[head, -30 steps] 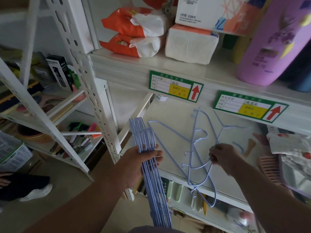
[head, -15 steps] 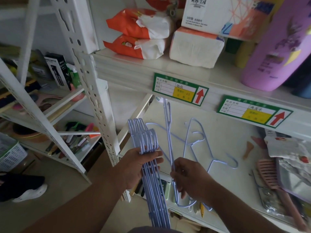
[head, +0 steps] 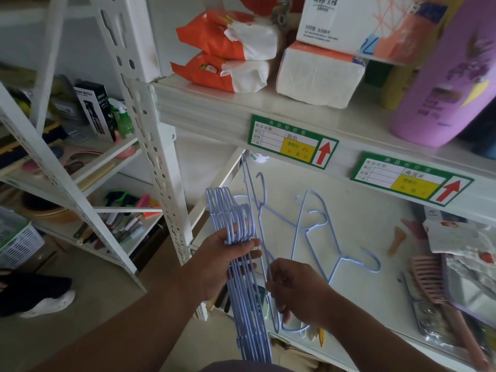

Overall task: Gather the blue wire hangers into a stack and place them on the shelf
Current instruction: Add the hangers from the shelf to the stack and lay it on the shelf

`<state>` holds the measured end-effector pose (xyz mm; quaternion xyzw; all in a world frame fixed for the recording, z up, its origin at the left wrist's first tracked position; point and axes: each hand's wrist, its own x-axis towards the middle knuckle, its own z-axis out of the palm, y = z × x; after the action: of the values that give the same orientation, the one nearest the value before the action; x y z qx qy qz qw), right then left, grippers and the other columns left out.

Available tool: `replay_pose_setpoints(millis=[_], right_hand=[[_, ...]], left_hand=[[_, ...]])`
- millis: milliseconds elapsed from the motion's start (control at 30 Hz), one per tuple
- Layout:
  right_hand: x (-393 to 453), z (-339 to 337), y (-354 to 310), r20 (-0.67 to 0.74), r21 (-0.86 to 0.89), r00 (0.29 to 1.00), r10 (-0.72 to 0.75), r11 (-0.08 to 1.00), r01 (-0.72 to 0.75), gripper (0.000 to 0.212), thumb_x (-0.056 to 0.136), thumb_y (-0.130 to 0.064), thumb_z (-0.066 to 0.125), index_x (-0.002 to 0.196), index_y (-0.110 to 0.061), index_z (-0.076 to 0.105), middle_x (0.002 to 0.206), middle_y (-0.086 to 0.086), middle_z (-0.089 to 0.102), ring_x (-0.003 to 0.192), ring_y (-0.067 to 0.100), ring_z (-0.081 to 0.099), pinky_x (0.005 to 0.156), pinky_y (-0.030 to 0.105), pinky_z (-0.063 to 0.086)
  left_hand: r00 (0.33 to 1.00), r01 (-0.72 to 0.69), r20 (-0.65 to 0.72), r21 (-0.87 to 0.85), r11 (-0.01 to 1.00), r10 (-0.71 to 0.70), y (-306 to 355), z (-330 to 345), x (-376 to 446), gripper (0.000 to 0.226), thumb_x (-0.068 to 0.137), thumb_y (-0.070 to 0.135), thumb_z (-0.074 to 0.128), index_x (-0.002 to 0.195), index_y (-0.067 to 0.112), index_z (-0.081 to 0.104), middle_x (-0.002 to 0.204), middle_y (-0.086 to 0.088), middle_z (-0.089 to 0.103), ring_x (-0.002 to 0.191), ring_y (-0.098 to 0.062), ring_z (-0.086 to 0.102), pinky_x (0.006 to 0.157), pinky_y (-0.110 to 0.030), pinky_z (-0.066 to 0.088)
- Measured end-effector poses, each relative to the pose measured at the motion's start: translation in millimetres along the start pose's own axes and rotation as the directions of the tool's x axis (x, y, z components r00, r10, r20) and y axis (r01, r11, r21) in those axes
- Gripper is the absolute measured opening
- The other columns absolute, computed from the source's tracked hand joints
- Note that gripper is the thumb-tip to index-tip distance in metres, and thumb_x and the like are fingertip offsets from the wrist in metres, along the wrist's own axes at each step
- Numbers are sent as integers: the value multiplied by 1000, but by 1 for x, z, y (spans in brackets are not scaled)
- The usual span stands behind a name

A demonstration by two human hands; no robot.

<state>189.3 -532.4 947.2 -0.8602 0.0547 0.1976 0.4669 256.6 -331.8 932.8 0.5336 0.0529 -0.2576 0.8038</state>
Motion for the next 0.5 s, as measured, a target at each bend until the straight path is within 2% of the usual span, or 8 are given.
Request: replay_pose_setpoints(millis=[100,167,233,300,400,500], right_hand=[[-3,6,-1,65,17,998,3,1000,-4,12,96,-6,66,88,-2,59,57,10,59,47,24,62,53,43,61],[-3,11,-1,100,17,995,-4,1000,3,10,96,-5,65,88,-3,60,57,5,58,45,19,60,53,42,61],[-3,13,0,128,-9,992,-14,1000,15,10,97,-8,66,88,-7,61,57,0,59,46,16,62,54,41,62],[-2,14,3,152,-47,988,-11,999,18,9,97,-12,68,89,-12,62,60,-1,62,48,15,65,56,40,63],[-1,15,7,180,-58,984,-7,998,18,10,94,-14,72,92,-10,62,70,2,63,55,19,70,57,42,64],[1,15,9,193,-106,981,-9,994,30,13,91,-16,76,94,-11,66,76,-1,64,59,14,69,60,38,63]], left_hand=[[999,-41,15,32,999,40,2,1,-2,26,83,19,79,107,29,81,126,-24,73,114,-40,73,93,-56,59],[999,-45,10,40,998,44,1,0,-2,45,71,29,89,113,20,78,129,-27,70,115,-39,73,93,-56,58],[999,-46,2,61,997,46,1,1,-2,60,70,29,92,124,10,71,131,-30,67,113,-37,75,95,-57,57],[998,-65,-10,49,997,66,0,0,-1,66,69,27,90,129,10,67,131,-33,65,112,-40,74,97,-59,56],[997,-79,-18,6,997,79,1,-2,0,48,74,24,91,119,19,74,127,-32,68,112,-44,74,99,-60,55],[998,-60,-20,-16,998,59,0,-5,3,33,92,10,70,125,15,72,119,-27,75,108,-38,76,96,-52,59]])
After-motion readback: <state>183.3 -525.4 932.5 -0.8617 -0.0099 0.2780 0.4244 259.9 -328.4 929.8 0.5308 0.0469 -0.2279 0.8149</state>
